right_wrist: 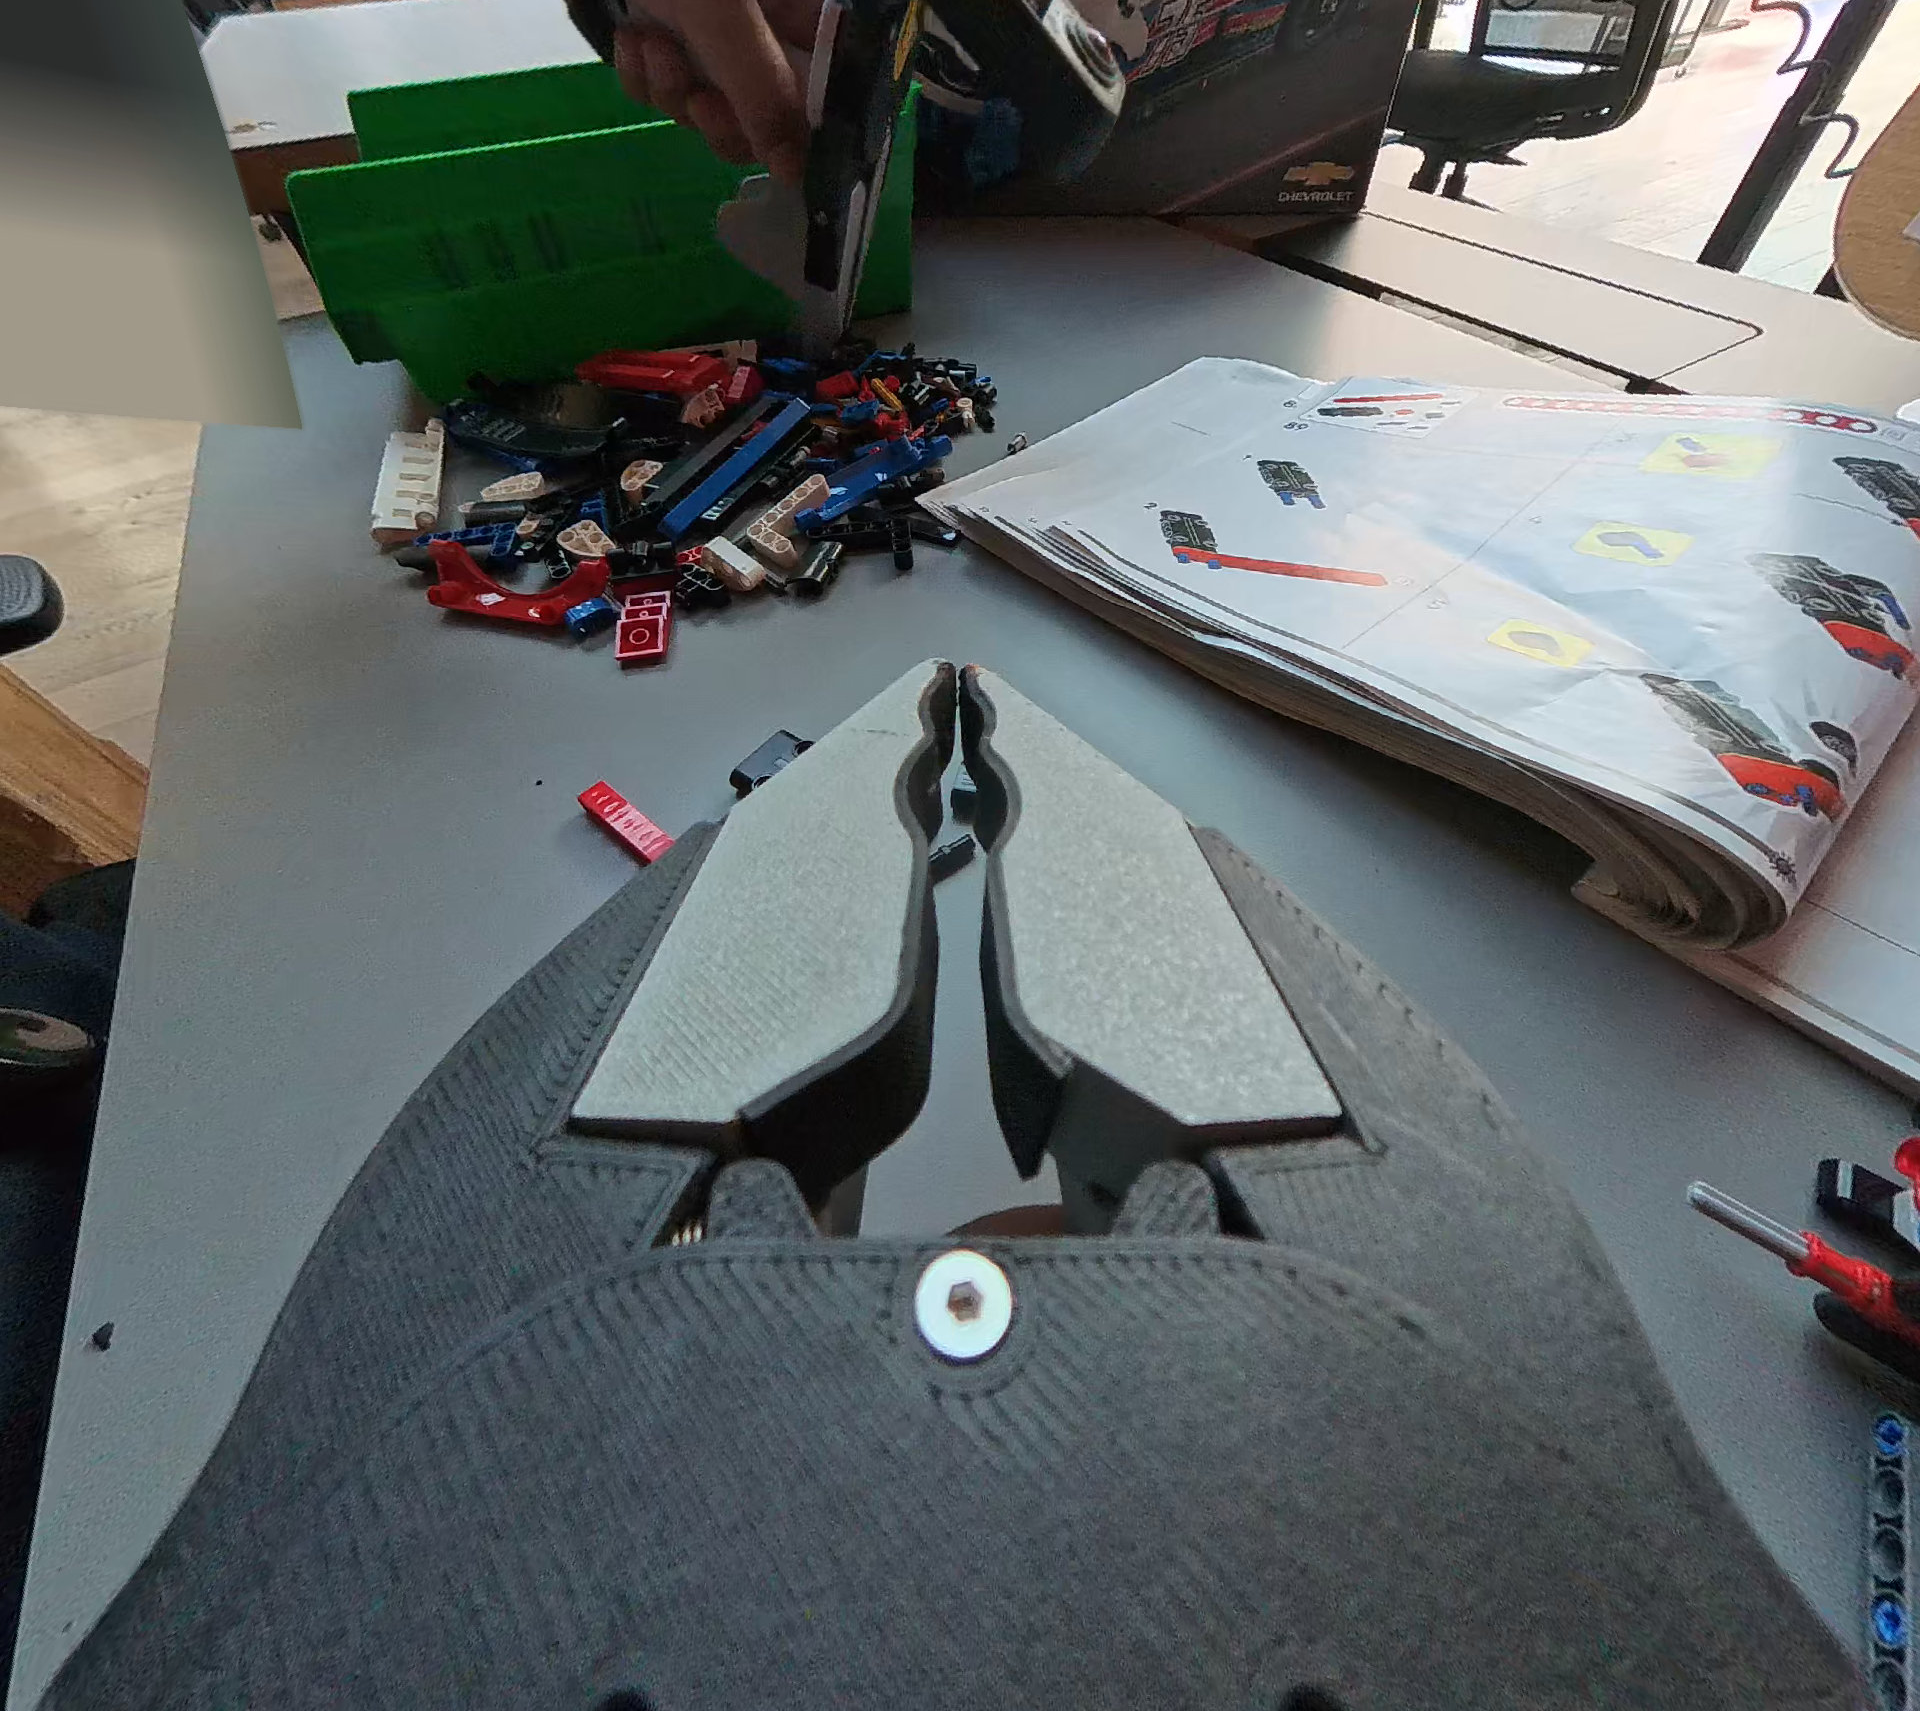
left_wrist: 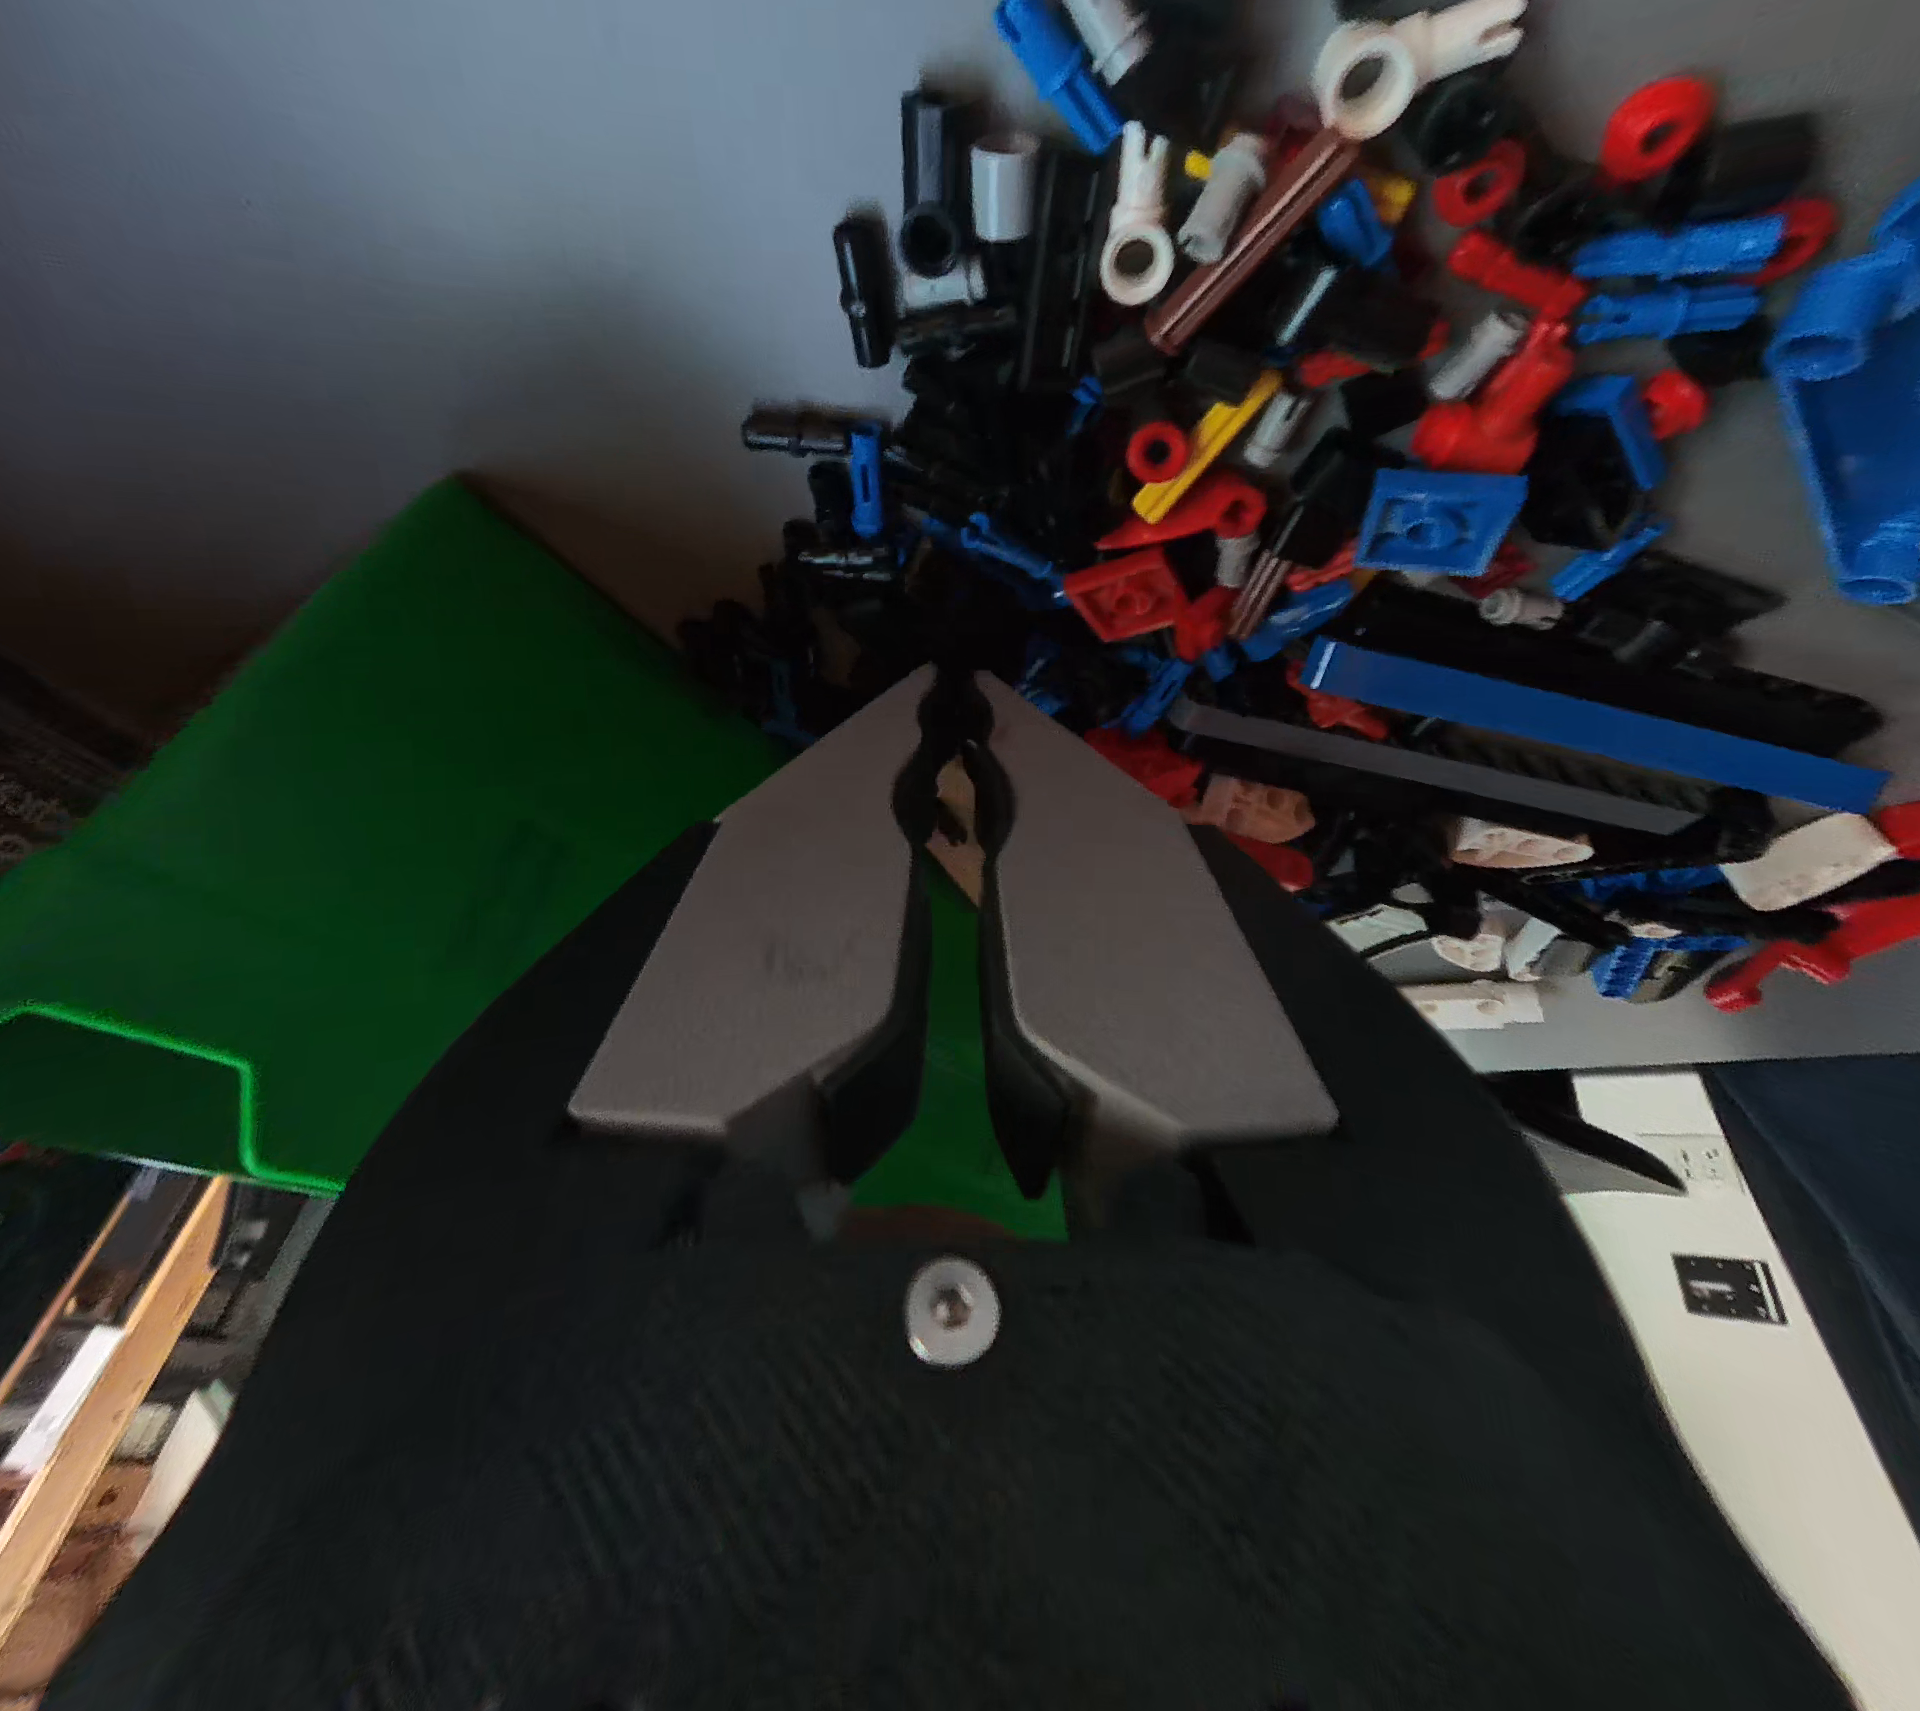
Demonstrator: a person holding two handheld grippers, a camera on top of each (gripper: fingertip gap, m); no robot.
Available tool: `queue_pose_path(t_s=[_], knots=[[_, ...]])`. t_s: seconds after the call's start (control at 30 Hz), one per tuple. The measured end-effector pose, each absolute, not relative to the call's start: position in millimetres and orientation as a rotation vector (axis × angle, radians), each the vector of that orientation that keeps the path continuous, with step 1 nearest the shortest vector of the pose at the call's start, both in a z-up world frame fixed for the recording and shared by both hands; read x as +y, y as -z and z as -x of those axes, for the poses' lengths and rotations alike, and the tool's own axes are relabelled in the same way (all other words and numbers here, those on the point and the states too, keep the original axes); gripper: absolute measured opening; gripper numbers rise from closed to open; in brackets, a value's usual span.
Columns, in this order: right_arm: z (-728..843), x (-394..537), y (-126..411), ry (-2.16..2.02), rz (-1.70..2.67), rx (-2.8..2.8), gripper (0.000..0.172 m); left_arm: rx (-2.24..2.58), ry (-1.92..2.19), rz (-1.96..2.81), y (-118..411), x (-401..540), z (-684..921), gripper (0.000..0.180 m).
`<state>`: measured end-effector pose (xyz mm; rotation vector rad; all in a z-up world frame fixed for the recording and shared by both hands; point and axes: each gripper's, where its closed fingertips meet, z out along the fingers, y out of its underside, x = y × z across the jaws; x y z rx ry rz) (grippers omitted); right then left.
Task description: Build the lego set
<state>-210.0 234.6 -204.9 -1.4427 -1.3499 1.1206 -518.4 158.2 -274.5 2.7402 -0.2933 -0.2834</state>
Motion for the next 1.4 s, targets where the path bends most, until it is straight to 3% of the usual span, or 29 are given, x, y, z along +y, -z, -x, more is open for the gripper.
queue_pose_path(t_s=[0.3, 0.5, 0.9, 1.4], knots=[[209.6, 235.7, 204.3, -1.127, 1.443, -1.341, 0.000, -0.260, 0.287, -2.894, 248.3, 181.8, 520.3, 0.007], [209.7, 235.5, 204.2, -1.119, 1.440, -1.342, 0.000, -0.284, 0.303, -2.849, 261.3, 174.7, 520.2, 0.015], [209.2, 234.9, 203.7, -1.121, 1.437, -1.344, 0.000, -0.272, 0.323, -2.831, 270.6, 174.7, 530.8, 0.000], [208.8, 235.2, 202.5, -1.121, 1.433, -1.339, 0.000, -0.240, 0.287, -2.830, 271.9, 170.4, 530.9, 0.000]])
